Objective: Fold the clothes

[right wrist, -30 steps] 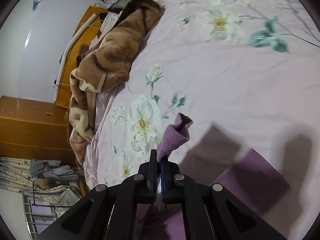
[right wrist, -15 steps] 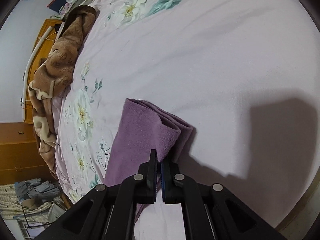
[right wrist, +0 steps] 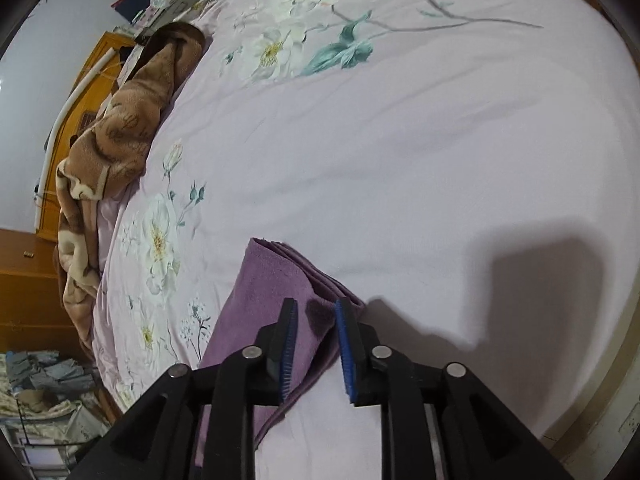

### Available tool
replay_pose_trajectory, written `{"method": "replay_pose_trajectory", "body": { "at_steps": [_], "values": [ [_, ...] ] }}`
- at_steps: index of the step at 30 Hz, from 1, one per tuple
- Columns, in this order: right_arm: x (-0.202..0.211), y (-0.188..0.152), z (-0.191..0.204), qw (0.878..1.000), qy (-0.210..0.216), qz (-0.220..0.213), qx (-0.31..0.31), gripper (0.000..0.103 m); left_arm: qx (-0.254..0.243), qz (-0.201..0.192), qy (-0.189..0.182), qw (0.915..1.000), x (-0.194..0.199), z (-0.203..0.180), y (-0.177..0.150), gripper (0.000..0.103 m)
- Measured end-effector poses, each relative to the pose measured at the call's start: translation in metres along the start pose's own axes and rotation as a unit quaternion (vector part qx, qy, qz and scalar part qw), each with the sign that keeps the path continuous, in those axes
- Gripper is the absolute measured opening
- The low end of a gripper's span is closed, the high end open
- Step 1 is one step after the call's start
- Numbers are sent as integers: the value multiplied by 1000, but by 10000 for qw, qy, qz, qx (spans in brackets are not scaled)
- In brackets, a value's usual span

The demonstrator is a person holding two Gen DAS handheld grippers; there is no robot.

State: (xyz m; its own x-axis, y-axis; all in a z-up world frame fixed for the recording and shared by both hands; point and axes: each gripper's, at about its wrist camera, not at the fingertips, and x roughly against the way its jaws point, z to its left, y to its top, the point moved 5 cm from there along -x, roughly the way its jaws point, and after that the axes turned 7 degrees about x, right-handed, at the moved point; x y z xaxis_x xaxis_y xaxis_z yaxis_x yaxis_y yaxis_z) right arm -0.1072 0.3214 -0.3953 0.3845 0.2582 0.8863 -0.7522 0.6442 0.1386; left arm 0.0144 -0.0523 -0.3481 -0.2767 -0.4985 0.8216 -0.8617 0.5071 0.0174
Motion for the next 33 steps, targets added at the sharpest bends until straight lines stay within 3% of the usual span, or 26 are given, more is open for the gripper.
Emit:
{"method": "replay_pose_trajectory", "body": {
  "at_steps": [2,5,14,15,16,17,18,29,32,33],
  "values": [
    [-8,0,-5,9998,-74,149,-67,27,113,15,108,9999,-5,6,8,9],
    [-12,-11,-20,9973,348,273,-578,37,148,81,205,9996,-11,14,15,9],
    [-45,-3,-22,9880,1250,332,-848,43,145,329,499,9981,-28,26,14,9],
    [-47,-1,-19,9877,1317,379,-758,40,138,352,519,9979,-29,25,13,9],
    [-49,0,-14,9881,1329,435,-638,24,126,370,538,9978,-29,25,12,9],
    [-51,2,-9,9884,1342,490,-517,14,114,381,550,9977,-30,24,13,9],
    [-50,5,-1,9881,1409,512,-341,10,102,392,562,9976,-31,23,13,9],
    [-33,32,16,9882,1491,128,319,9,168,269,545,9980,-34,17,18,9],
    [-63,22,-8,9897,1255,690,-71,10,261,392,596,9971,-45,22,11,9],
    [-67,19,-16,9871,1374,751,-331,9,284,407,596,9970,-46,23,10,9]
  ]
}}
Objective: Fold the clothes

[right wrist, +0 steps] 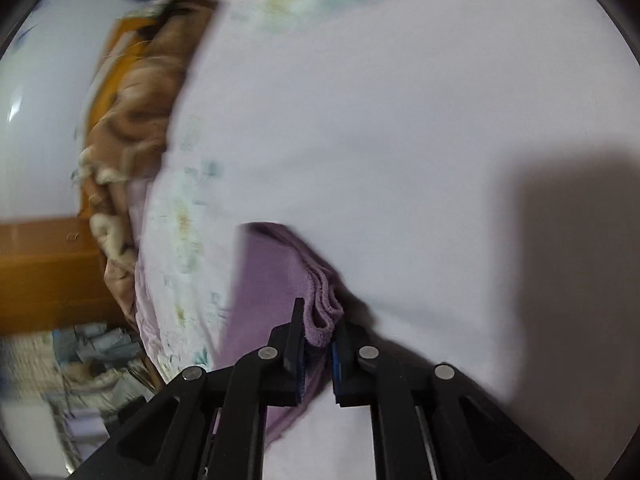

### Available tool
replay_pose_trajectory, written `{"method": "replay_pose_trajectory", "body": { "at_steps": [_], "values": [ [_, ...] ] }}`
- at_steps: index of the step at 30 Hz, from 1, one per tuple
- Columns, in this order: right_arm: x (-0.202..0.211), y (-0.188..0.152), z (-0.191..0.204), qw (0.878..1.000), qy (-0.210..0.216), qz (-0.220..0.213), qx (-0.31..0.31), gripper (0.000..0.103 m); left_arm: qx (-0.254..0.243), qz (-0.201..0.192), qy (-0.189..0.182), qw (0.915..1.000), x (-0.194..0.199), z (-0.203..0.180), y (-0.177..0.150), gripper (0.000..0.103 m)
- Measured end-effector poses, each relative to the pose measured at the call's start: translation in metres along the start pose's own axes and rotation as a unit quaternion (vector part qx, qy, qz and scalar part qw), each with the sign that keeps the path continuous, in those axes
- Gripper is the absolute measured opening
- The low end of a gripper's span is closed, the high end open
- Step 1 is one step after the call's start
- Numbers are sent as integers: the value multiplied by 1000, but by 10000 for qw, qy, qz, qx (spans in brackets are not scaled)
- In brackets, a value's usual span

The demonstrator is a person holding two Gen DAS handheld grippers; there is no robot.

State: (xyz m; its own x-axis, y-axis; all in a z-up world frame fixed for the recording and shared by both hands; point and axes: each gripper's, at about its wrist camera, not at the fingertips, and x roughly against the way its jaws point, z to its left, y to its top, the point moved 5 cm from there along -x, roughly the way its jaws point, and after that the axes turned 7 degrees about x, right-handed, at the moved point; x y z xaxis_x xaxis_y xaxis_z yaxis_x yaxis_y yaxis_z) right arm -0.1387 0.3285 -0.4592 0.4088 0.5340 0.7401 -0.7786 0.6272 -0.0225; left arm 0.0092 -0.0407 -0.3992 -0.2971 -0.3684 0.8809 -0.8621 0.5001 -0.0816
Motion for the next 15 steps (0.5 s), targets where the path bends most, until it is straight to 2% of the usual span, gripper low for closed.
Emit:
{"method": "replay_pose_trajectory", "body": {
  "at_steps": [2,4,7,11,15],
  "values": [
    [5,0,1,9999,108,-31,-24,15,21,-36,-52,10000,3,2,-3,9],
    [14,2,7,9998,-71,-99,172,25,63,-59,-74,9999,6,6,-5,9],
    [30,16,17,9980,-288,-365,437,34,123,-105,-15,9999,11,14,-4,9],
    [41,38,36,9934,-490,-412,952,35,234,-210,92,9995,19,26,3,9],
    [22,38,69,9844,-239,117,1739,35,327,-264,165,9990,26,32,14,9]
  ]
}}
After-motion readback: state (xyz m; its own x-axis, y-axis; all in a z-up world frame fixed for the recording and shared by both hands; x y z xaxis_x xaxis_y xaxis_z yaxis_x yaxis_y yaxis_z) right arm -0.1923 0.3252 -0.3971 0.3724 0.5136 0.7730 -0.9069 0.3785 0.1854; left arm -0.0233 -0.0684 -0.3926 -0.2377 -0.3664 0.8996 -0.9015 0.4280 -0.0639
